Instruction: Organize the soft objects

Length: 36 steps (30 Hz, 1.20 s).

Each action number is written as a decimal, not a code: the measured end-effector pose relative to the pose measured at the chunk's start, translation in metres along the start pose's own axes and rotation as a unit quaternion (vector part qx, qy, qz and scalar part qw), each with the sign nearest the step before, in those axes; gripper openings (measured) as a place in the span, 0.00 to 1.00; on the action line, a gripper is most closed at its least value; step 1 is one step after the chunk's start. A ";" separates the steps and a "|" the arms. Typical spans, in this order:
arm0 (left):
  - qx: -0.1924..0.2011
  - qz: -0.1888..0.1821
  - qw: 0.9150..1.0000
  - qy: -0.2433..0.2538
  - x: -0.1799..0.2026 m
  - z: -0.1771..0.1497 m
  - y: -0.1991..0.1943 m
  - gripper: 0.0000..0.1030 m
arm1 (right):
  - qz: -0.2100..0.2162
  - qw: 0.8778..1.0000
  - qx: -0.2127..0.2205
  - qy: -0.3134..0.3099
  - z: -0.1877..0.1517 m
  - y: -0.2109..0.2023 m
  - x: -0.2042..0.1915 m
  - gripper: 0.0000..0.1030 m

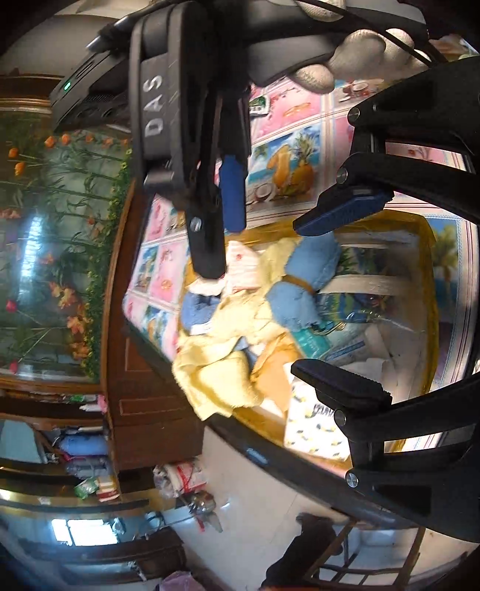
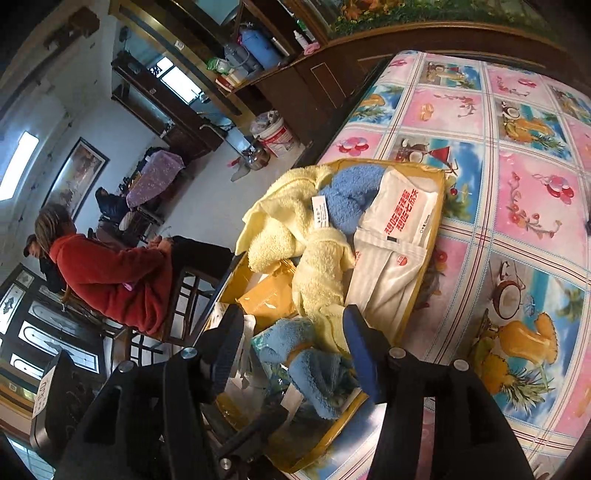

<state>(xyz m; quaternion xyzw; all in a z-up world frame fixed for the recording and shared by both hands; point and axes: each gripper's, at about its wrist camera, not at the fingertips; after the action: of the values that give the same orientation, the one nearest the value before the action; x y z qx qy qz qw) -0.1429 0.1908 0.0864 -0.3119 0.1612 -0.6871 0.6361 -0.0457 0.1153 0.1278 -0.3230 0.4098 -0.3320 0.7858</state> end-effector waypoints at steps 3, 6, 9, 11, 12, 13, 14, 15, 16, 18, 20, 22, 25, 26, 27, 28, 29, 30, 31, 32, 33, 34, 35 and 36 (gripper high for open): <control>0.018 0.048 0.999 0.011 0.007 0.002 -0.010 0.68 | -0.012 1.000 0.027 -0.003 -0.006 -0.017 0.005 0.54; 0.019 0.092 0.995 0.015 0.013 0.003 -0.012 0.68 | -0.025 0.999 0.046 0.000 -0.018 -0.029 0.014 0.54; 0.011 0.104 0.994 0.010 0.013 0.004 -0.009 0.68 | -0.037 0.998 0.057 0.011 -0.028 -0.037 0.029 0.54; 0.004 0.109 0.994 0.012 0.017 0.004 -0.006 0.68 | -0.041 0.997 0.061 0.021 -0.033 -0.041 0.041 0.54; 0.000 0.112 0.994 0.015 0.020 0.003 -0.005 0.68 | -0.042 0.997 0.062 0.025 -0.036 -0.044 0.047 0.54; -0.003 0.113 0.993 0.018 0.022 0.003 -0.003 0.68 | -0.044 0.997 0.062 0.030 -0.039 -0.046 0.053 0.54; -0.005 0.114 0.993 0.020 0.025 0.004 -0.001 0.68 | -0.045 0.996 0.063 0.036 -0.041 -0.047 0.058 0.54; -0.007 0.114 0.993 0.024 0.028 0.004 0.000 0.68 | -0.046 0.996 0.063 0.043 -0.044 -0.050 0.065 0.54; -0.010 0.115 0.993 0.028 0.032 0.004 0.001 0.68 | -0.047 0.996 0.064 0.049 -0.046 -0.052 0.071 0.54; -0.015 0.115 0.993 0.036 0.040 0.004 0.004 0.68 | -0.050 0.995 0.067 0.062 -0.050 -0.057 0.083 0.54; -0.020 0.114 0.992 0.045 0.047 0.004 0.007 0.68 | -0.054 0.993 0.072 0.072 -0.055 -0.064 0.095 0.54; -0.027 0.111 0.992 0.053 0.054 0.003 0.010 0.68 | -0.060 0.992 0.078 0.081 -0.058 -0.071 0.107 0.54; -0.036 0.100 0.993 0.059 0.062 0.003 0.015 0.68 | -0.069 0.989 0.086 0.094 -0.061 -0.083 0.124 0.54; -0.041 0.091 0.993 0.059 0.065 0.002 0.017 0.68 | -0.073 0.988 0.091 0.098 -0.062 -0.089 0.131 0.54; -0.047 0.076 0.994 0.058 0.068 0.002 0.018 0.68 | -0.080 0.987 0.097 0.103 -0.062 -0.096 0.139 0.54; -0.053 0.057 0.995 0.057 0.071 0.002 0.019 0.68 | -0.092 0.984 0.108 0.112 -0.062 -0.105 0.151 0.54; -0.056 0.040 0.996 0.055 0.074 0.002 0.019 0.68 | -0.106 0.979 0.120 0.124 -0.061 -0.116 0.164 0.54; -0.060 0.019 0.997 0.051 0.077 0.001 0.020 0.68 | -0.126 0.973 0.134 0.139 -0.059 -0.128 0.181 0.54; -0.062 0.000 0.997 0.047 0.079 0.001 0.021 0.68 | -0.146 0.966 0.147 0.153 -0.057 -0.138 0.196 0.54; -0.063 -0.013 0.997 0.044 0.081 0.000 0.022 0.68 | -0.169 0.959 0.156 0.166 -0.055 -0.147 0.211 0.54; -0.065 -0.026 0.997 0.042 0.084 0.000 0.024 0.68 | -0.193 0.952 0.159 0.177 -0.051 -0.154 0.226 0.54; -0.067 -0.036 0.996 0.039 0.087 0.000 0.026 0.68 | -0.211 0.946 0.155 0.188 -0.047 -0.158 0.242 0.54; -0.069 -0.043 0.996 0.039 0.090 -0.001 0.028 0.68 | -0.222 0.944 0.147 0.196 -0.042 -0.158 0.255 0.55; -0.071 -0.047 0.996 0.040 0.093 -0.001 0.030 0.68 | -0.229 0.942 0.138 0.203 -0.037 -0.156 0.267 0.55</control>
<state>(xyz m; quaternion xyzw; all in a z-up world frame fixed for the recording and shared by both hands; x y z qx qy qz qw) -0.1199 0.0955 0.0877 -0.3360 0.2205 -0.7150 0.5721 0.0008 -0.1926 0.1183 -0.2221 0.4258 -0.6152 0.6252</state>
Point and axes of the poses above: each gripper's, at about its wrist camera, not at the fingertips, and y roughly the way its jaws point, x to its right, z to its top, and after that the axes turned 10 degrees about -z, right-handed
